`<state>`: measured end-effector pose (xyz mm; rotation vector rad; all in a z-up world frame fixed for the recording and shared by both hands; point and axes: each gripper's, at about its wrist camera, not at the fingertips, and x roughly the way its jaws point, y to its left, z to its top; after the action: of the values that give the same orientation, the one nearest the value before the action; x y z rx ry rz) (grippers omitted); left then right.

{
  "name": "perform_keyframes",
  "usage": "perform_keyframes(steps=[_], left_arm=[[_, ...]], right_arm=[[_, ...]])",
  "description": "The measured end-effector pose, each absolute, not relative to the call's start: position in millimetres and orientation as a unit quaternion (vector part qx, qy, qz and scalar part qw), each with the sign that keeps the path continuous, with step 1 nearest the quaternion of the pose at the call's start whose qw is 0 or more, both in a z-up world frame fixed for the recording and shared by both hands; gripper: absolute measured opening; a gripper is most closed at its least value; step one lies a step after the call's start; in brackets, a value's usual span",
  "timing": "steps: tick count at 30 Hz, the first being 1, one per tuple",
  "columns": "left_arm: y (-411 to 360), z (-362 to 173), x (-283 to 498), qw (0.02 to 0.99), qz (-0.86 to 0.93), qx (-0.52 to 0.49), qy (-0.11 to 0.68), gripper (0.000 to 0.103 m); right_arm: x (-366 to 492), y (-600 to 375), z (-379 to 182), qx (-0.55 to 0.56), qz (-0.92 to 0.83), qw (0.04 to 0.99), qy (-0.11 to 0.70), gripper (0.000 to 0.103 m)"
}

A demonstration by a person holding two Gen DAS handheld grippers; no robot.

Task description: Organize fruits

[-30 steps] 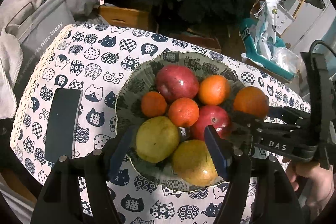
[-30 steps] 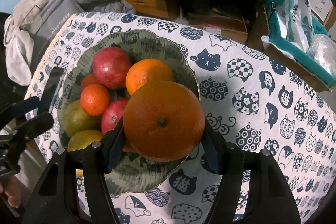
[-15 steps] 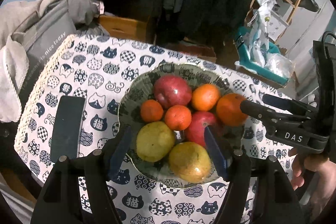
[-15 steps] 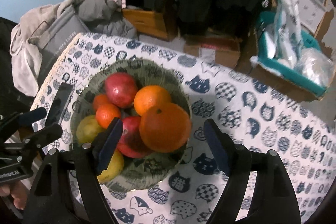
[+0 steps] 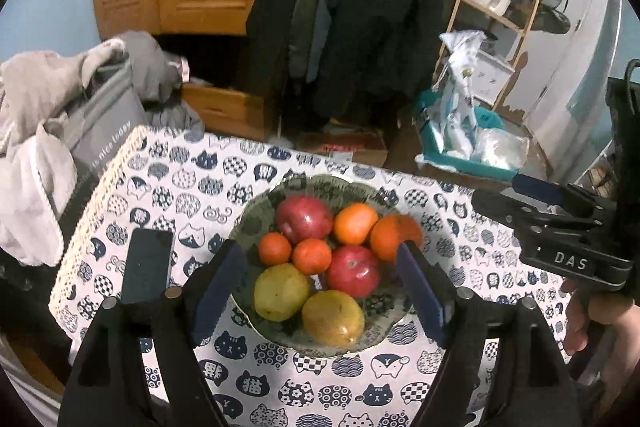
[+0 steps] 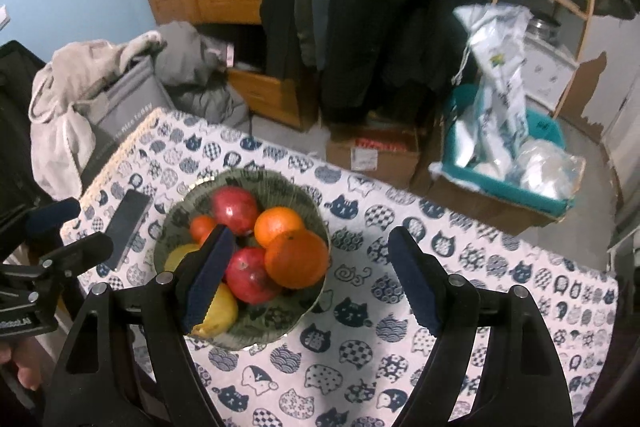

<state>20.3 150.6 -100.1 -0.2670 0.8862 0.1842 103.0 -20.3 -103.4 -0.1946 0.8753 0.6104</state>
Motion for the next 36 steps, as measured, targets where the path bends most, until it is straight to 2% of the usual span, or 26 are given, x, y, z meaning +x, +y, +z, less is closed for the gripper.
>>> perform_keyframes(steps=[3,5,10,17,36], left_arm=[[148,-86,15,0.899,0.090,-0.123,0.411,0.082],[147,-76,10,0.904,0.092,-0.121,0.399,0.087],[145,-53,1,0.916,0.106,-0.109,0.371,0.088],[144,-26,-12,0.928,0.129,-0.101,0.334,0.102],[119,13,-21,0.948,0.162,-0.058,0.268,0.102]], right_arm=[[92,-28,-85,-0.093,0.291,0.867,0.394,0.084],[85,-33,-74,-0.092,0.292,0.872,0.381,0.085],[68,-47,-50,-0.086,0.294,0.885,0.351,0.085],[48,-68,-20,-0.071,0.291,0.904,0.304,0.085],[33,-120,3,-0.051,0.233,0.942,0.237,0.086]])
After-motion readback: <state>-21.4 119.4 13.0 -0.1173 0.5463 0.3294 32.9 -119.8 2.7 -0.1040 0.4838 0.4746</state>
